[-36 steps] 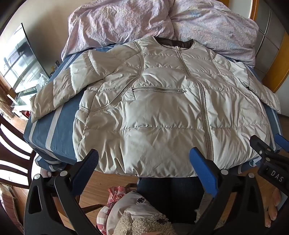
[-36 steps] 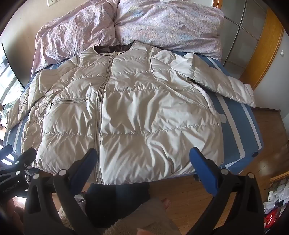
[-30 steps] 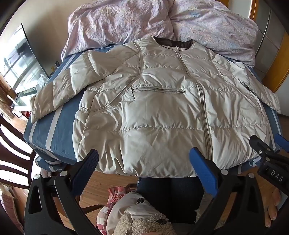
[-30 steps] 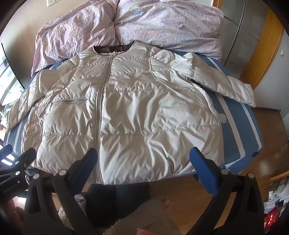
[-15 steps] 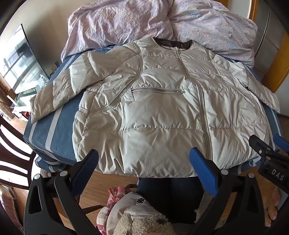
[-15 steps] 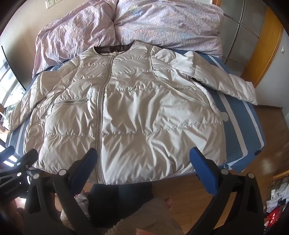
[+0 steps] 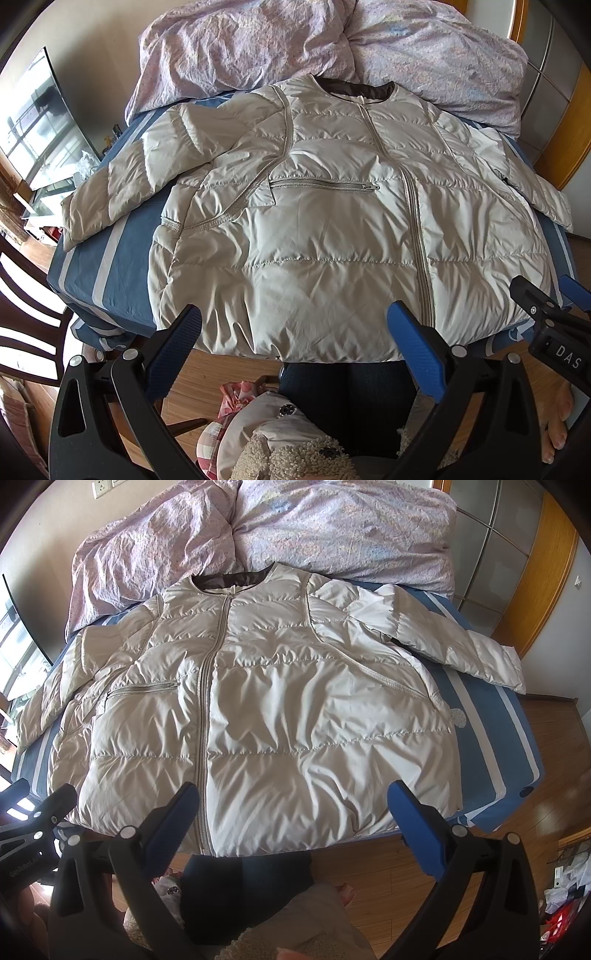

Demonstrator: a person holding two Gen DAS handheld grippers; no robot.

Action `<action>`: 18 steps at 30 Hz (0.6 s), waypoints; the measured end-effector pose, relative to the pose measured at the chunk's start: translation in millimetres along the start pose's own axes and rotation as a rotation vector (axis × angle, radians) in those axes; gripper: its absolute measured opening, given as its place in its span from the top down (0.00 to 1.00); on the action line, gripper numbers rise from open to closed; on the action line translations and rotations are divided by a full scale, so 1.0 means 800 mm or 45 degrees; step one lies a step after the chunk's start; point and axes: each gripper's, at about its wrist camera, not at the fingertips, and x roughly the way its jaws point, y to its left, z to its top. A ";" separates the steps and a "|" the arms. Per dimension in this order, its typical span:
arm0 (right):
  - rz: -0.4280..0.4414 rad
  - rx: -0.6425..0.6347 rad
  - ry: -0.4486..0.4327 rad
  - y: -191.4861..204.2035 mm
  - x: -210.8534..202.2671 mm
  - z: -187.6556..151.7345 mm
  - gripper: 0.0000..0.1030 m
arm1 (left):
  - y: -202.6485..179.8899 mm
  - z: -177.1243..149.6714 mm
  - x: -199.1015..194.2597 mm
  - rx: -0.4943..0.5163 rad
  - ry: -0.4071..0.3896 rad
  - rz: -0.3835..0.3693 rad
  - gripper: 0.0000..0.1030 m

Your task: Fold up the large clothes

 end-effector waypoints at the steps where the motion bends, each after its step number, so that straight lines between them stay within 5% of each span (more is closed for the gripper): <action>1: 0.000 -0.001 0.000 0.000 0.000 0.000 0.02 | 0.000 0.000 0.000 -0.001 0.001 -0.001 0.01; 18: 0.001 0.001 -0.002 -0.001 0.000 0.000 0.02 | 0.000 0.000 0.000 0.000 -0.001 -0.001 0.01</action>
